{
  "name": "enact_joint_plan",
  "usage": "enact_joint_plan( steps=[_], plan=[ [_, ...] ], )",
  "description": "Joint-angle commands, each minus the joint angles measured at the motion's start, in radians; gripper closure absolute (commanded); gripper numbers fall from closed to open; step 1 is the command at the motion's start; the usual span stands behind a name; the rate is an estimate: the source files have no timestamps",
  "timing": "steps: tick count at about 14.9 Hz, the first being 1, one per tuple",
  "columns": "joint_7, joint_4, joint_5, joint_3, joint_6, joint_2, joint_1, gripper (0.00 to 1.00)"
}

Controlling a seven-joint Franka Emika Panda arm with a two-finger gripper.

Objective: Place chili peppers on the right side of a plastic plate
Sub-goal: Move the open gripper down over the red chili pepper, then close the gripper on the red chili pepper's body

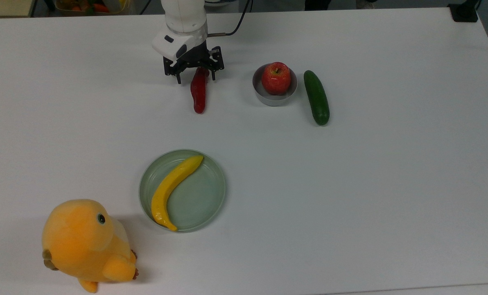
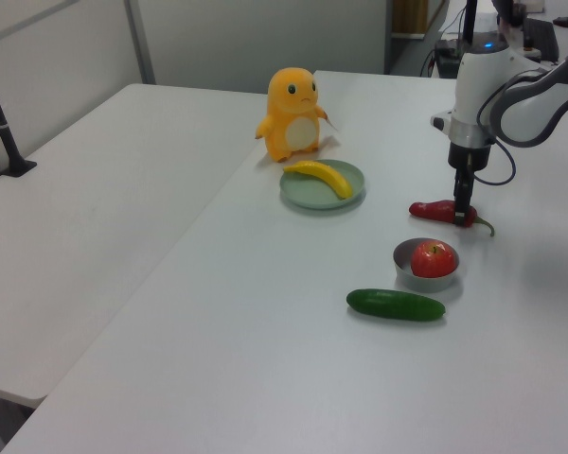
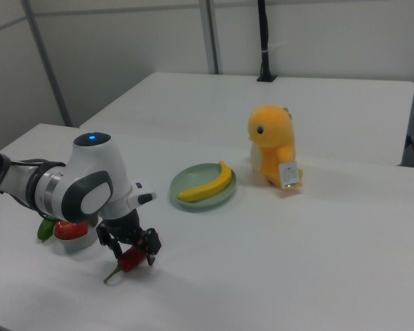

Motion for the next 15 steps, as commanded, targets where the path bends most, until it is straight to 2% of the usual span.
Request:
enact_joint_plan(
  steps=[1,3,4,6,10,11,15],
  plan=[
    [-0.006,-0.002,-0.011,0.0,0.019,-0.001,-0.001,0.18],
    [-0.006,-0.002,-0.011,0.0,0.018,-0.001,-0.001,0.3],
    [-0.006,-0.002,-0.009,0.0,0.015,-0.002,-0.001,0.4],
    [-0.008,-0.002,-0.011,0.0,0.013,-0.002,0.0,0.53],
    [-0.008,-0.002,-0.011,0.0,0.01,-0.004,0.0,0.7],
    [-0.008,-0.002,-0.011,0.0,0.008,-0.005,-0.001,0.73],
    [-0.009,0.003,-0.009,0.0,-0.016,-0.018,-0.003,0.74]
  ],
)
